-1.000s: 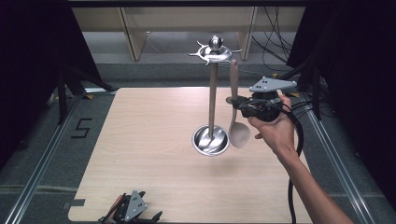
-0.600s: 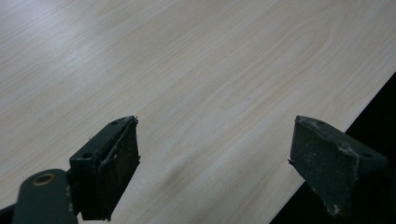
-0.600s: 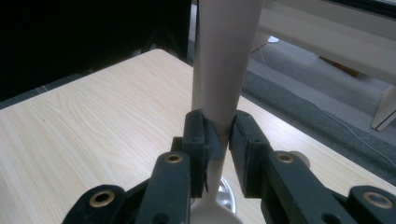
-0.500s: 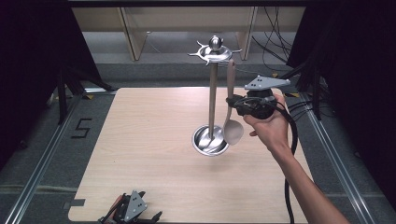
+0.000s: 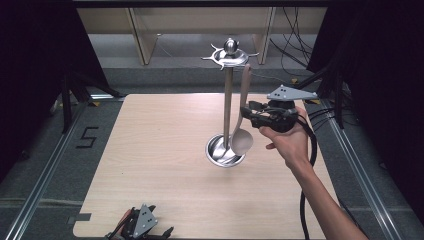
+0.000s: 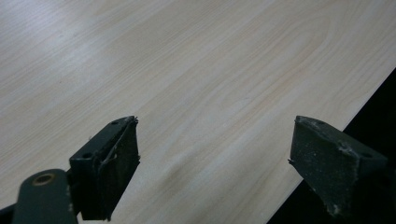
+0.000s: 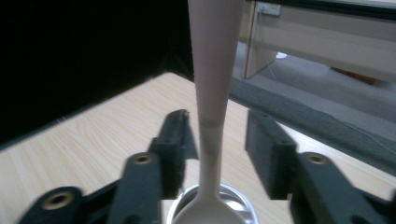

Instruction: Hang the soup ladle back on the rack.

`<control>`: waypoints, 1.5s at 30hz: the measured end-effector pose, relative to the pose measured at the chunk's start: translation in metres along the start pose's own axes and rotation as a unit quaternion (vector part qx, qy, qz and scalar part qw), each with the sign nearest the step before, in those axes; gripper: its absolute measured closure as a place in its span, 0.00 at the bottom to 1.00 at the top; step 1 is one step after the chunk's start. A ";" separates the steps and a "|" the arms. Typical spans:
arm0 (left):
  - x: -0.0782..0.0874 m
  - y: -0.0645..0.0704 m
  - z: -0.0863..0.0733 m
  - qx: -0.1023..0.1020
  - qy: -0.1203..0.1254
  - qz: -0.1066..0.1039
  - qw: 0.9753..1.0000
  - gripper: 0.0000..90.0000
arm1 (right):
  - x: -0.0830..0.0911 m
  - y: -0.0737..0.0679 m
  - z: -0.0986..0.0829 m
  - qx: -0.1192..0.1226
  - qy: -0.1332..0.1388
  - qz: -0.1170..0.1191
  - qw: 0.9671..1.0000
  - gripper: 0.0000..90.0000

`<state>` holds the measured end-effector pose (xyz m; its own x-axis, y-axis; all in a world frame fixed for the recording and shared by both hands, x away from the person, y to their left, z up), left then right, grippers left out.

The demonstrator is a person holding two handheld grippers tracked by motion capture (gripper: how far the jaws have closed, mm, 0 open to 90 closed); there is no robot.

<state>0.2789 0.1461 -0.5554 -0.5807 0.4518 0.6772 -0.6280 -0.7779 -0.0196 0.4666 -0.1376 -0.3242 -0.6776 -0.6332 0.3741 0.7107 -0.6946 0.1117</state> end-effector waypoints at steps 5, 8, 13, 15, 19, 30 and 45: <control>0.001 0.000 0.000 -0.012 -0.006 -0.004 1.000 0.16 | 0.015 -0.009 -0.003 -0.011 0.012 0.020 1.000 0.56; 0.000 0.001 0.000 -0.002 0.001 -0.002 1.000 0.16 | 0.022 -0.015 -0.009 -0.011 0.007 0.021 1.000 0.53; 0.000 0.002 0.000 0.004 0.005 -0.001 1.000 0.16 | 0.030 -0.023 -0.027 0.005 -0.014 0.023 1.000 0.48; 0.001 -0.001 0.001 -0.017 -0.003 -0.003 1.000 0.17 | 0.029 -0.023 -0.030 0.020 -0.011 0.026 0.999 0.47; 0.000 0.000 0.000 -0.003 0.003 0.000 1.000 0.17 | 0.034 -0.025 -0.043 0.017 -0.018 0.021 0.999 0.46; 0.000 0.001 0.000 -0.004 0.000 -0.001 1.000 0.17 | 0.041 -0.028 -0.075 0.018 -0.024 0.010 0.999 0.44; 0.002 -0.001 0.000 -0.015 -0.005 -0.002 1.000 0.16 | 0.041 -0.036 -0.116 0.014 -0.045 0.021 0.999 0.41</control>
<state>0.2779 0.1476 -0.5541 -0.5741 0.4502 0.6840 -0.6448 -0.7634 -0.0387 0.3917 -0.1782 -0.4200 -0.6276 -0.6275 0.4608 0.7443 -0.6573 0.1186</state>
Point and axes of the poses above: each handheld gripper's, and its own axes: x roughly backward along the jaws, z roughly out of its top, y roughly to its right, the point moved 8 cm from there along -x, roughly forward along the jaws, and after that the axes turned 9 degrees about x, right-handed, at the moved point
